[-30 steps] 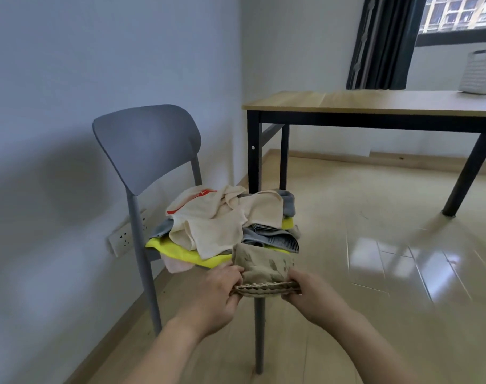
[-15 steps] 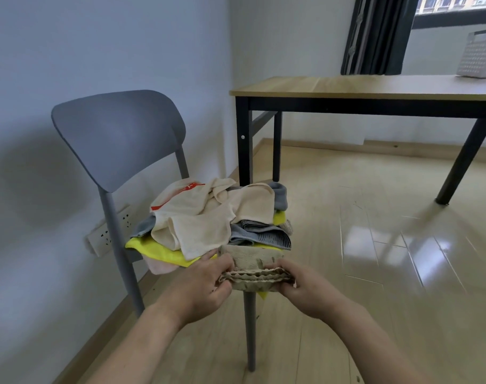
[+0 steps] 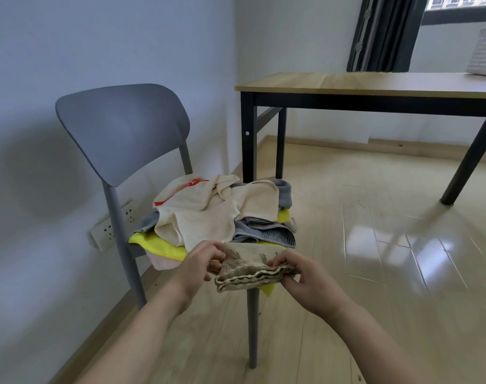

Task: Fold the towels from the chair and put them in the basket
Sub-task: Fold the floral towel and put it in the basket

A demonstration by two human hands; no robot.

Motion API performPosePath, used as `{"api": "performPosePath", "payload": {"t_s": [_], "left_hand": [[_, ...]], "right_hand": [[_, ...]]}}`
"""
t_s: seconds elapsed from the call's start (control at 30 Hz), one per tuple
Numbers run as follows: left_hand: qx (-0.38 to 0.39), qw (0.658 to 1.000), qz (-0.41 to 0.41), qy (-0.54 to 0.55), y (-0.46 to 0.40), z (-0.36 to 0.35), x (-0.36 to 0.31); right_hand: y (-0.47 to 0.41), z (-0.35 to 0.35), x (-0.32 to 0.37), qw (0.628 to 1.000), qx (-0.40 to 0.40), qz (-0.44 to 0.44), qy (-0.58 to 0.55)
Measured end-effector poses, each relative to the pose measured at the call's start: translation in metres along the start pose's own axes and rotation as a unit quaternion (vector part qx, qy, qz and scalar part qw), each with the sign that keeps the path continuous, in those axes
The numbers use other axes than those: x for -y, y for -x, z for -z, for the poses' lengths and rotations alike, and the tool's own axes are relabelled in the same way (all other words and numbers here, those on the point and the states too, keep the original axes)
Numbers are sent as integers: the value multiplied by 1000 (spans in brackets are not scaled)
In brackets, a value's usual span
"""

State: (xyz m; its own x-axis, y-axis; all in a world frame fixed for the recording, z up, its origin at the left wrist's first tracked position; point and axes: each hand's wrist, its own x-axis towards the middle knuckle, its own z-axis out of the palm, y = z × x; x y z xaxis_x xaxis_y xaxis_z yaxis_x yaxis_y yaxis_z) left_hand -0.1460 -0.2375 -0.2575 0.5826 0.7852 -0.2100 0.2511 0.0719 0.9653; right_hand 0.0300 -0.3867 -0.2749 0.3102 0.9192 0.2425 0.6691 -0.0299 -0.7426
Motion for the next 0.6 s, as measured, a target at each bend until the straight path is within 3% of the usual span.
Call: {"api": "performPosePath", "payload": {"t_s": [0.13,0.3,0.53,0.6], "left_hand": [[-67,994,88,-24,-16,-13,-11],[-88,990,108,11,-27,-33,-13],[-96,993,58,30,-38,-36,-5],[-123,992,32,-7,-39,-33,-2]], "right_hand": [[1,-5,8,999,-2,-20,-37],[4,-8,12,995,7,-37,-87],[7,-7,9,986,0,-70,-152],[7,-6,7,984,7,-88,-155]]}}
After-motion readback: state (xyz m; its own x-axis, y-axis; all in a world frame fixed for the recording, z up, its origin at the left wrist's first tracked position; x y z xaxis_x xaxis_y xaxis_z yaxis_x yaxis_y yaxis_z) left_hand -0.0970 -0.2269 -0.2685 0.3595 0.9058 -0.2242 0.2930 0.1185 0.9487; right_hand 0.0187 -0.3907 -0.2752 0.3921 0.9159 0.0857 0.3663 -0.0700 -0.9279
